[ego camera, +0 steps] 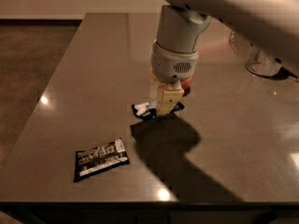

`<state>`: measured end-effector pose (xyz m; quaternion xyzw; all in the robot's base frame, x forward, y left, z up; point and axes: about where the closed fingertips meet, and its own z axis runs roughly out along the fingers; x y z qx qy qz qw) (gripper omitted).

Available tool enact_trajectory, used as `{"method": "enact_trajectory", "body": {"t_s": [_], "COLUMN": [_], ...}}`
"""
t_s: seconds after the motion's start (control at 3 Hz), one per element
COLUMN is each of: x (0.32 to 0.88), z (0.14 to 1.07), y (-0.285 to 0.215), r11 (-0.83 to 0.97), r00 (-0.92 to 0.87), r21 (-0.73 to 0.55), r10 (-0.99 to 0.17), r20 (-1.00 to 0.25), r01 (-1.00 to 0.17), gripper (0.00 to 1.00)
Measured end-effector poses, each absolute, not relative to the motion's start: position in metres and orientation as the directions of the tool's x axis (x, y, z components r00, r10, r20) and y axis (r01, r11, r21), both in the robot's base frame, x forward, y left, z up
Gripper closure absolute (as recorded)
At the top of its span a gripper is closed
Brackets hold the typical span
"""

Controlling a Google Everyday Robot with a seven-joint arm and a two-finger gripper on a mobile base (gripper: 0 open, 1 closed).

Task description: Move rxbar blueberry near rxbar chocolate

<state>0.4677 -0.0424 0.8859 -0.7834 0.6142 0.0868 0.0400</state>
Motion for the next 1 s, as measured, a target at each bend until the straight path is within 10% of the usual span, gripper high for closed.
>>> {"method": "enact_trajectory", "body": {"t_s": [0.33,1.0], "x": [0.433,0.392], "z": [0.885,0.880], "y": [-0.047,-0.029], "r11": [-0.278,-0.362], "r00": [0.256,0.329], "r21": [0.071,0.073], "r10": [-0.940,-0.900], "r20": [-0.225,-0.286], "r01": [-0.958,-0.929], "gripper": [1.00,0.59]}}
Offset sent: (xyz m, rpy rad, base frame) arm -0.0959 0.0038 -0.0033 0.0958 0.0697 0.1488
